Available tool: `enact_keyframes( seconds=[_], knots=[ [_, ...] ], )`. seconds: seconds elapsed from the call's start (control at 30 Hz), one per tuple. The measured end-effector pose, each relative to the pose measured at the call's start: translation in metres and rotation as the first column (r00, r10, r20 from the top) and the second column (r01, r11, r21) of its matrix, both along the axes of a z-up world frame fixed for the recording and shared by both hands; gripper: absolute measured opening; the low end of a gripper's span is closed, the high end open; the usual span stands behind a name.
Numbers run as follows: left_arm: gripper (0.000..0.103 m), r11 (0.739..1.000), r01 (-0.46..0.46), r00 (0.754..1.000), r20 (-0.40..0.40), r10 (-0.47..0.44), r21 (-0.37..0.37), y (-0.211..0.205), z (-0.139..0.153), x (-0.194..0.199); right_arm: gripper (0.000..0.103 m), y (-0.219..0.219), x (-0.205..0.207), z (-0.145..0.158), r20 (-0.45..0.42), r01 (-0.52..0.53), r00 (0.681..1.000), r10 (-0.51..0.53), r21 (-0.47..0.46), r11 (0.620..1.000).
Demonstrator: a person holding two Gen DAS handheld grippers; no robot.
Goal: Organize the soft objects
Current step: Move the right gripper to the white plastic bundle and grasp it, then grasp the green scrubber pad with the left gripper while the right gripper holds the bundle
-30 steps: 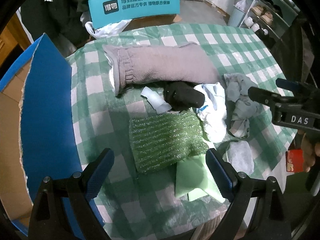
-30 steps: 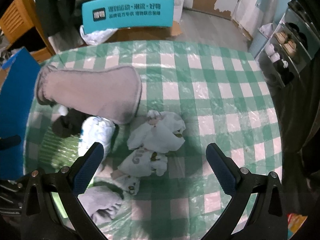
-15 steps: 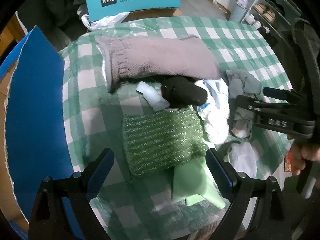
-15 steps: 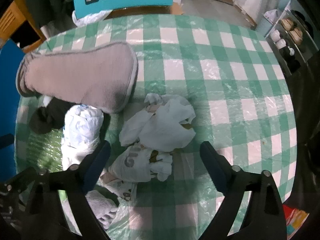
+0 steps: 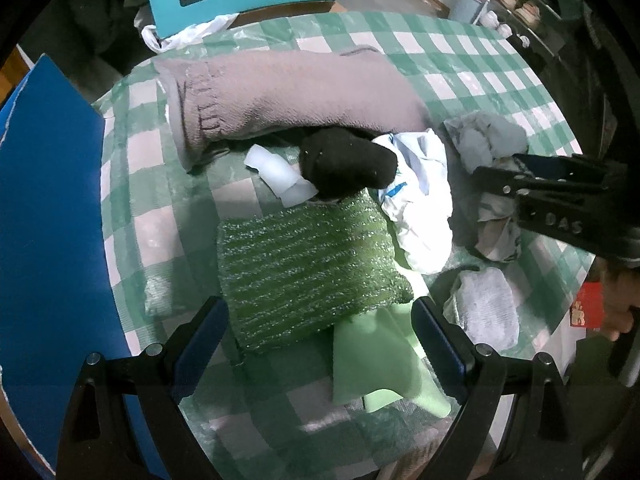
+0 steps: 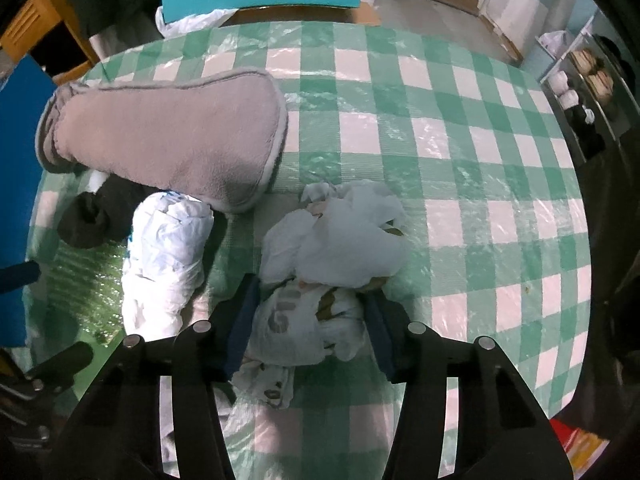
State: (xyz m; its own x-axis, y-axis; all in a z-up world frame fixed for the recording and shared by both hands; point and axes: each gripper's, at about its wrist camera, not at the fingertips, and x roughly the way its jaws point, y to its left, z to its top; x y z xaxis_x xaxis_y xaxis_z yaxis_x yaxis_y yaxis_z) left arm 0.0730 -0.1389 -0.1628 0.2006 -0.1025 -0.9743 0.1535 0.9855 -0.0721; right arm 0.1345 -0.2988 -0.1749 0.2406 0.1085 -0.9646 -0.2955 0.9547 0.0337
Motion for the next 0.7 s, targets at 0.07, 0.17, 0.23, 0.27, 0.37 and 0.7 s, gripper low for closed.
enact_keyframes(
  seconds=[0.07,0.17,0.23,0.27,0.37,0.7],
  knots=[
    [0.094,1.000,0.012,1.000,-0.005,-0.012,0.008,-0.004,-0.003,0.000,0.051,-0.002,0.000,0.006,-0.001,0.008,1.000,-0.008,0.014,1.000],
    [0.094,0.999,0.034,0.999,-0.010,-0.033,0.024,-0.008,-0.007,0.000,0.051,-0.002,0.000,0.012,0.002,0.010,1.000,-0.010,0.034,0.999],
    [0.094,0.998,0.044,0.999,-0.012,-0.043,0.038,-0.010,-0.010,0.001,0.051,-0.003,-0.001,0.015,0.000,0.011,1.000,-0.011,0.042,0.999],
    [0.094,0.998,0.046,0.999,-0.012,-0.045,0.046,-0.011,-0.012,0.001,0.051,-0.003,-0.001,0.016,-0.001,0.012,1.000,-0.012,0.046,0.999],
    [0.094,0.997,0.046,0.999,-0.012,-0.045,0.058,-0.012,-0.016,0.003,0.051,-0.006,-0.002,0.019,0.003,0.012,1.000,-0.012,0.049,0.999],
    [0.088,1.000,0.015,1.000,0.013,-0.015,0.005,-0.002,-0.016,0.015,0.051,-0.002,-0.005,0.027,0.018,-0.004,1.000,0.003,0.064,0.998]
  ],
)
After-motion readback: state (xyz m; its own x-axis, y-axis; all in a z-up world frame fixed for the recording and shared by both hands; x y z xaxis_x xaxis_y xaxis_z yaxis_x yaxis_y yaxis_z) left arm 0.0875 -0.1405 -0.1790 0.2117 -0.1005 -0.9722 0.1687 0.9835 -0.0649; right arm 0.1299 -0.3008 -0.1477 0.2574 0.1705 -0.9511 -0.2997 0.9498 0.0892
